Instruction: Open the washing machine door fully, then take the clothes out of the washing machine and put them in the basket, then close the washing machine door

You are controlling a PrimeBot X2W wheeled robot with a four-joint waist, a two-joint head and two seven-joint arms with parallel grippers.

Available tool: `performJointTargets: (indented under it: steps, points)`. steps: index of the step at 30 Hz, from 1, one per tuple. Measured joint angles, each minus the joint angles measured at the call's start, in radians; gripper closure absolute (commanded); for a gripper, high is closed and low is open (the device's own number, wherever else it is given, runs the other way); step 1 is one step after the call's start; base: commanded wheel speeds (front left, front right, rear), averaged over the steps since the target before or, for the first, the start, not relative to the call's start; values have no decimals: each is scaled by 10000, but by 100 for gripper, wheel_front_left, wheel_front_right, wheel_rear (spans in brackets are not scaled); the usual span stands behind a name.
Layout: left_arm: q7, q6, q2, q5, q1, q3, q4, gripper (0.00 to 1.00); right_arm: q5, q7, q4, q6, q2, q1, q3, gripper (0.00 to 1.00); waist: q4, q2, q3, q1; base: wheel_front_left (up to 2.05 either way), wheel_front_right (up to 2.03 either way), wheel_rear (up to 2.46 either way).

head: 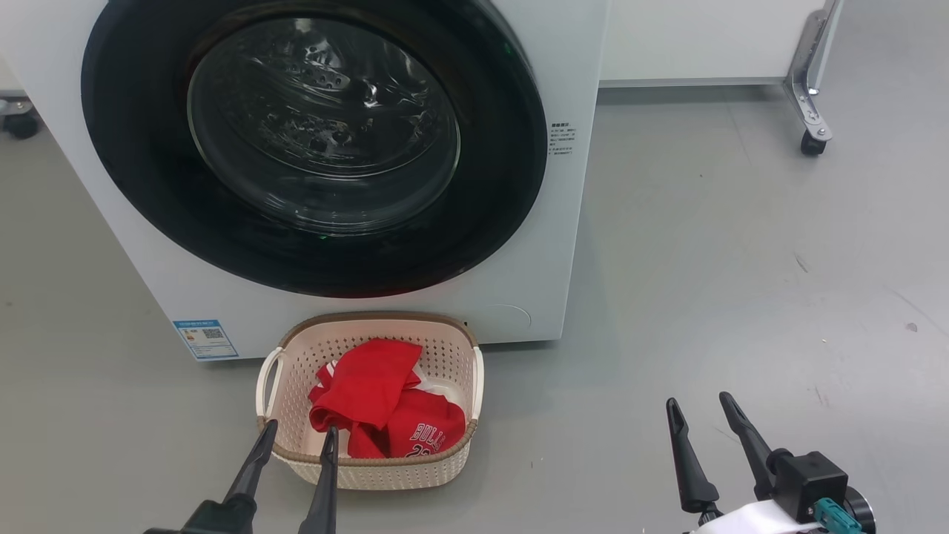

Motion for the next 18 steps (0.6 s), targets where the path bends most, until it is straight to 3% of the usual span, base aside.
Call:
performJointTargets:
  steps: [18]
  points:
    - [111,82,2,2,13,-8,-194,0,0,121,-451,-102,-71,266,-48,0,-90,0,45,0,0,0,0]
